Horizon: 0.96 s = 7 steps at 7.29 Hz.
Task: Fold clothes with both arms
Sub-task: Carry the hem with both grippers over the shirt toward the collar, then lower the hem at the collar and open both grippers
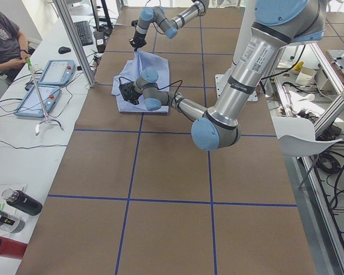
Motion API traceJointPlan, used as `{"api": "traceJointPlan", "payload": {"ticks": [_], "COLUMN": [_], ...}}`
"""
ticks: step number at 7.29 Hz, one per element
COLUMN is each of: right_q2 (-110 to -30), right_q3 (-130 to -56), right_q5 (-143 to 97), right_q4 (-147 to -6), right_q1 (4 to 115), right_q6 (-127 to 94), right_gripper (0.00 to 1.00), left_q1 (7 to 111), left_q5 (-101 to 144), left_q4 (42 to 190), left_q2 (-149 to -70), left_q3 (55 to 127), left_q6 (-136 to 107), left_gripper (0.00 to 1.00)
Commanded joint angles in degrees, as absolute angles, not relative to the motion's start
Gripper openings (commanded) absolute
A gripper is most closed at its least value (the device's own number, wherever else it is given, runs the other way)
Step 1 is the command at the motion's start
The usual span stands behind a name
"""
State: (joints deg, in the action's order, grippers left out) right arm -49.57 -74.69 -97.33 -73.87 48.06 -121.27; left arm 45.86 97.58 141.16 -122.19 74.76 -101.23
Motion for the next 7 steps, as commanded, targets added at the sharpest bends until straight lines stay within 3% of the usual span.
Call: {"api": "traceJointPlan", "payload": {"ticks": [1, 3, 4, 5, 7], "right_q2": [-46.1, -43.4, -43.3, -43.3, -44.1], "right_q3": [-66.5, -62.4, -62.4, -62.6, -67.1], "right_q5": [-97.4, -97.4, -97.6, -98.3, -101.4], "right_q4": [-69.3, -68.1, -68.1, -68.1, -68.3], "right_q1": [48.0, 48.5, 49.5, 50.5, 50.5], "right_q6": [-120.9, -120.0, -117.4, -116.6, -117.1], "right_gripper": [0.61, 0.86, 0.99, 0.99, 0.99], "left_q1": [45.8, 47.6, 48.4, 48.6, 49.3], "left_q5": [95.5, 93.6, 93.6, 93.6, 94.4], "left_q4": [146.1, 146.3, 146.3, 146.4, 146.4], "left_q2": [-127.0, -128.2, -128.1, -128.1, -126.1], "left_q3": [65.2, 61.9, 62.0, 62.3, 68.6], "left_q6": [-101.1, -97.4, -97.1, -96.3, -96.2], "left_gripper": [0.00, 0.10, 0.46, 0.59, 0.75]}}
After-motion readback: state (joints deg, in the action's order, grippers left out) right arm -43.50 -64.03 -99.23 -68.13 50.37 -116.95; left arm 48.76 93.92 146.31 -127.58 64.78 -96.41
